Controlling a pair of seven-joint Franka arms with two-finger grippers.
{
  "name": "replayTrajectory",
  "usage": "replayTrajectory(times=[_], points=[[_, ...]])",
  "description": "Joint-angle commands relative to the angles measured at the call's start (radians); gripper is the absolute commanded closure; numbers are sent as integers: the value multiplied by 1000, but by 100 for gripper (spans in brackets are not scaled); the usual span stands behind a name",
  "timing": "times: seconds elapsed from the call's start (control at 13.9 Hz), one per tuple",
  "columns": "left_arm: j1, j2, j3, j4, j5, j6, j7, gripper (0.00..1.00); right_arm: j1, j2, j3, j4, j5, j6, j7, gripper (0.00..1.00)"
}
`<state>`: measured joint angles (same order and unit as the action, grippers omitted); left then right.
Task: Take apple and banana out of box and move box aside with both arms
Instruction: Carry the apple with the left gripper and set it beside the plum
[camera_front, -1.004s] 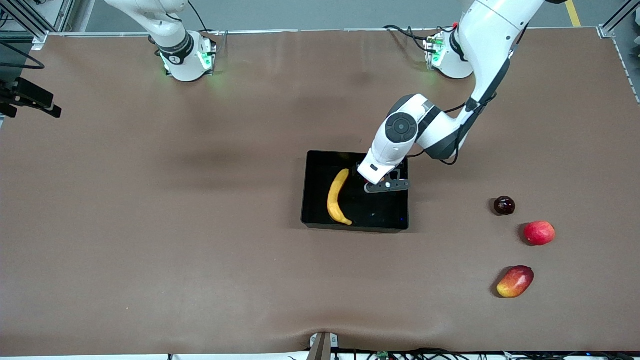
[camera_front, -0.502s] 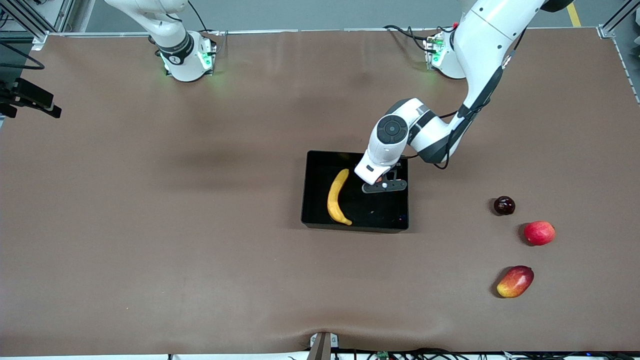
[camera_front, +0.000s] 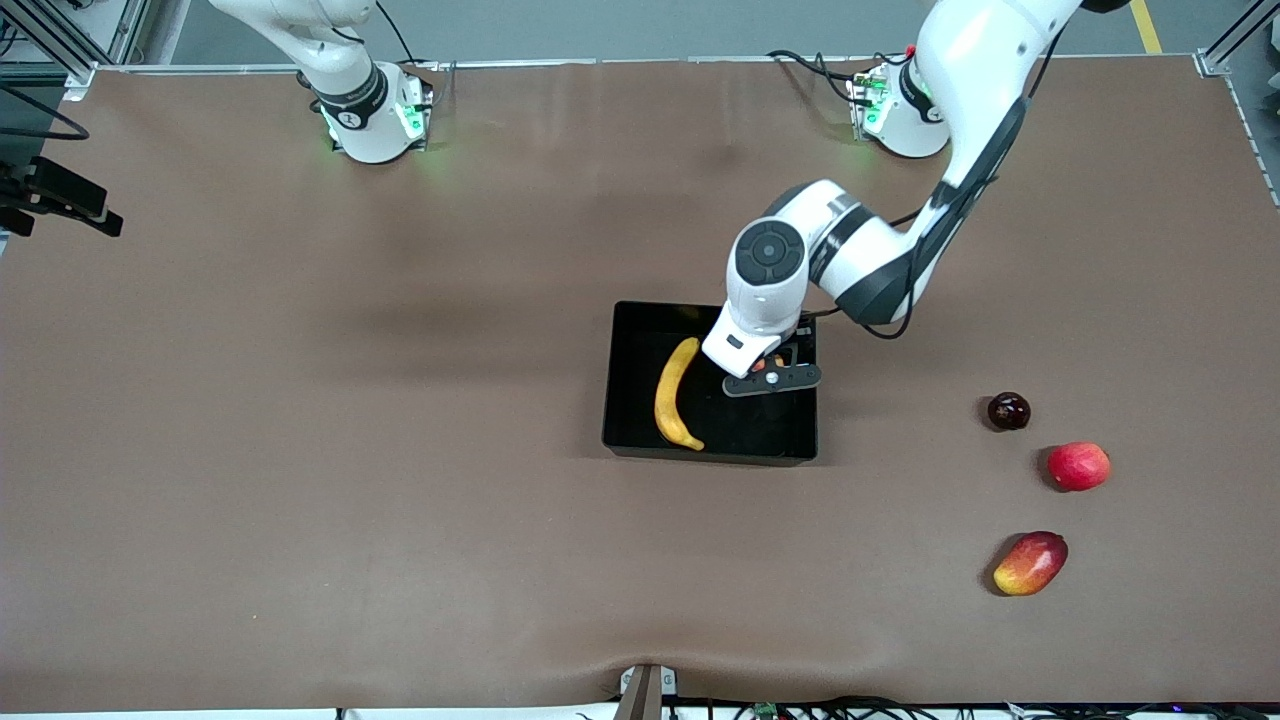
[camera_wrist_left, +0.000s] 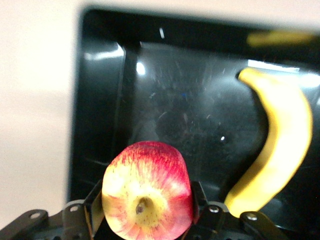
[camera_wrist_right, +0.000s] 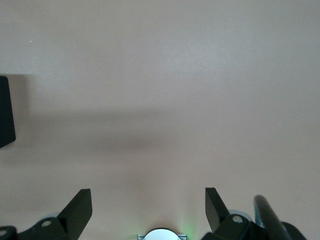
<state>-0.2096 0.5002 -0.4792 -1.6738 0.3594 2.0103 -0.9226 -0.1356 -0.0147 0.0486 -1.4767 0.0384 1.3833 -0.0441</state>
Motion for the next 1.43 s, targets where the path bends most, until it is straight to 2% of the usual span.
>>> replayTrajectory(times=[0.0,0.36,0.65,0.86,1.0,1.22,1.36], points=[[33,-23,7,141,10,-136,72,100,-25,10,13,18,18,-4,-10,0],[292,-63,1,158,-43,-145,434,100,-25,21,14,22,20,-3,-8,0],[453,12,7,154,9,-98,602,100,-30,21,14,24,54,-3,-8,0],[512,107,10,155,19,36,626,100,-30,21,13,24,54,-3,-8,0],[542,173,10,158,100,122,651,100,-27,21,14,26,52,-4,-10,0],[552,242,13,160,124,221,659,100,-19,21,14,26,51,-4,-11,0],[555,276,46,160,121,258,665,100,-21,21,14,26,51,-4,-11,0]])
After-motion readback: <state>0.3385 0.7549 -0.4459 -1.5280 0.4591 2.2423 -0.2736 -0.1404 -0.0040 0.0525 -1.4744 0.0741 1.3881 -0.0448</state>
